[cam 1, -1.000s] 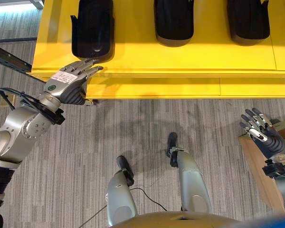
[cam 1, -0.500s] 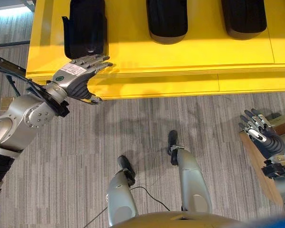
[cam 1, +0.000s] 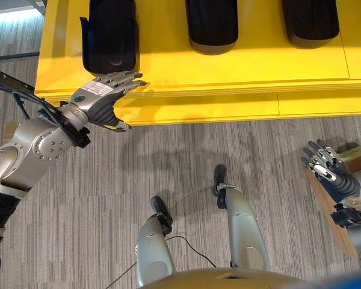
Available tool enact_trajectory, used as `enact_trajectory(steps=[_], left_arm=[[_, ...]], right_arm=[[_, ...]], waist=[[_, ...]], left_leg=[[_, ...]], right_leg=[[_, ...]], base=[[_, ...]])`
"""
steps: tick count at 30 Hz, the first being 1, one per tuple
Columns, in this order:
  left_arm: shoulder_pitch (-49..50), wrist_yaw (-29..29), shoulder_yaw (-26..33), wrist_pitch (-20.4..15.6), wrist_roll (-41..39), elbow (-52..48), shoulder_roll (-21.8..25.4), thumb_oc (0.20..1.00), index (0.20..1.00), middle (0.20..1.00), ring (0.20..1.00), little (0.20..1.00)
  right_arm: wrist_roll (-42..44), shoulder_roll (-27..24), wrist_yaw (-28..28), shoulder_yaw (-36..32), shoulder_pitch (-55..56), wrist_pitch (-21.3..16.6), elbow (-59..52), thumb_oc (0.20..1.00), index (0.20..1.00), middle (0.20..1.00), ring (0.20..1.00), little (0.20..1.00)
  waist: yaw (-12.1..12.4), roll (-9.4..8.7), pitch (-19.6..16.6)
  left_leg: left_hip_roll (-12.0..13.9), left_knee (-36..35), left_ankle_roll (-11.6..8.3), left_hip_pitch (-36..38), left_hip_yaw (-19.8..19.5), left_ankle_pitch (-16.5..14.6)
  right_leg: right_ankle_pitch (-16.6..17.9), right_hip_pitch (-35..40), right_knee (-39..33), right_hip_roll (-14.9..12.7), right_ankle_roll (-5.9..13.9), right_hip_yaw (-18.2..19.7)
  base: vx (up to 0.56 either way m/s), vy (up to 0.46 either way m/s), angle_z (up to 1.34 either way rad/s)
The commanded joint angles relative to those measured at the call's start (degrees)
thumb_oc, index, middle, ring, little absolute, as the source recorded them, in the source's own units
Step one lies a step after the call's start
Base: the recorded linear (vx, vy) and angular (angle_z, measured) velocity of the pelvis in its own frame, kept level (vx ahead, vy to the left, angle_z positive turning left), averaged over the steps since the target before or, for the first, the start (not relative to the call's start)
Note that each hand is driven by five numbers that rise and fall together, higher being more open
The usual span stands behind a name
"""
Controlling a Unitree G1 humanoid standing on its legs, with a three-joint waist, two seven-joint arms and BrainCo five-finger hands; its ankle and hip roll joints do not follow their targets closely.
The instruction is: Move parts from the plastic box to the shelf.
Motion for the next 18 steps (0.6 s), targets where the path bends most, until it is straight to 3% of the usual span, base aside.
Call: enact_trajectory(steps=[1, 18], left_arm=[[2.35, 0.58, 3.91, -0.07, -1.45, -1.82, 2.64, 1.0, 1.0, 1.0, 1.0, 1.0], [-0.83, -2.85, -0.27, 0.19, -2.5, -0.52, 4.76, 1.0, 1.0, 1.0, 1.0, 1.0]], right_arm=[[1.53, 0.01, 1.24, -2.24, 4.54, -1.67, -3.61, 1.0, 1.0, 1.0, 1.0, 1.0], [1.61, 0.15, 1.67, -2.4, 4.87, -0.91, -3.45, 1.0, 1.0, 1.0, 1.0, 1.0]], waist=[[-0.53, -0.08, -2.72], [-0.95, 0.05, -2.4]], left_leg=[[7.24, -1.64, -5.12, -4.64, -7.44, 6.87], [7.45, -1.29, -5.16, -4.72, -7.43, 6.91]], right_leg=[[8.48, 6.23, -6.03, -8.32, 11.57, 3.4], [8.47, 5.88, -5.5, -8.3, 11.62, 3.78]], base=[[0.0, 0.0, 0.0], [0.0, 0.0, 0.0]])
